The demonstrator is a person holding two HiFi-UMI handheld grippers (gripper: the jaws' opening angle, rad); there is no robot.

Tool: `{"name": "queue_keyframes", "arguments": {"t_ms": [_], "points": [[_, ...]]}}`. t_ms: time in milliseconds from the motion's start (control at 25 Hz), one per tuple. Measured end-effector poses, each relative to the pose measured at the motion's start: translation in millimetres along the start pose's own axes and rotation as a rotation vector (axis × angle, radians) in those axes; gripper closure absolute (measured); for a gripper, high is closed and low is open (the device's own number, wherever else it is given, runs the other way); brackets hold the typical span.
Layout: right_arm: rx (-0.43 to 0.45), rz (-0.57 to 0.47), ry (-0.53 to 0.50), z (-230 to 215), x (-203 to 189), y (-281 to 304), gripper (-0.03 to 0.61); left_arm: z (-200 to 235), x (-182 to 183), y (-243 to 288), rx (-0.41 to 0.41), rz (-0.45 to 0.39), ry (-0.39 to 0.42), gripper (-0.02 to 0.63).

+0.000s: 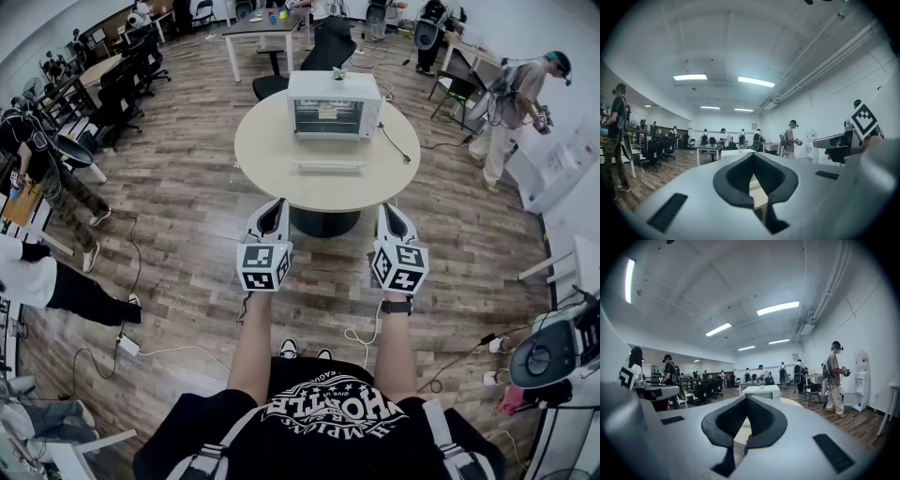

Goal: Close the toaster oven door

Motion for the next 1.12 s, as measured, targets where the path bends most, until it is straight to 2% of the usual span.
{"name": "queue_keyframes", "arguments": {"t_ms": [200, 440, 560, 680, 800, 960, 1120], "points": [[-0.026, -0.011, -0.034, -31, 9, -11, 0.558, -16, -1, 4, 0.020, 0.027, -0.001, 0.597], [-0.022, -0.016, -0.019, -71, 3, -31, 0.558, -37, -9, -5, 0.049, 0.044, -0.011, 0.597], [0.009, -0.005, -0.008, -67, -5, -25, 0.558, -38, -14, 2, 0.048, 0.046, -0.071, 0.597], [0.039, -0.001, 0.010, -61, -12, -19, 0.558, -40, -15, 7, 0.034, 0.034, -0.095, 0.597], [0.069, 0.018, -0.053, -52, -20, -6, 0.558, -36, -21, 10, 0.032, 0.024, -0.137, 0.597], [0.089, 0.040, -0.017, -50, -36, 21, 0.558, -23, -37, 26, 0.064, 0.024, -0.112, 0.597], [0.101, 0.023, 0.019, -50, -33, 71, 0.558, -4, -48, 69, 0.064, 0.025, -0.035, 0.597]]}}
Point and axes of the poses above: the fingertips, and each gripper's own axes: y forward along the fingers, z to its left, x out of its top, the point moved 1 cm from there along -y, backward along the fingers, and after that the axes turned 11 degrees about y, right-handed, at the moved point
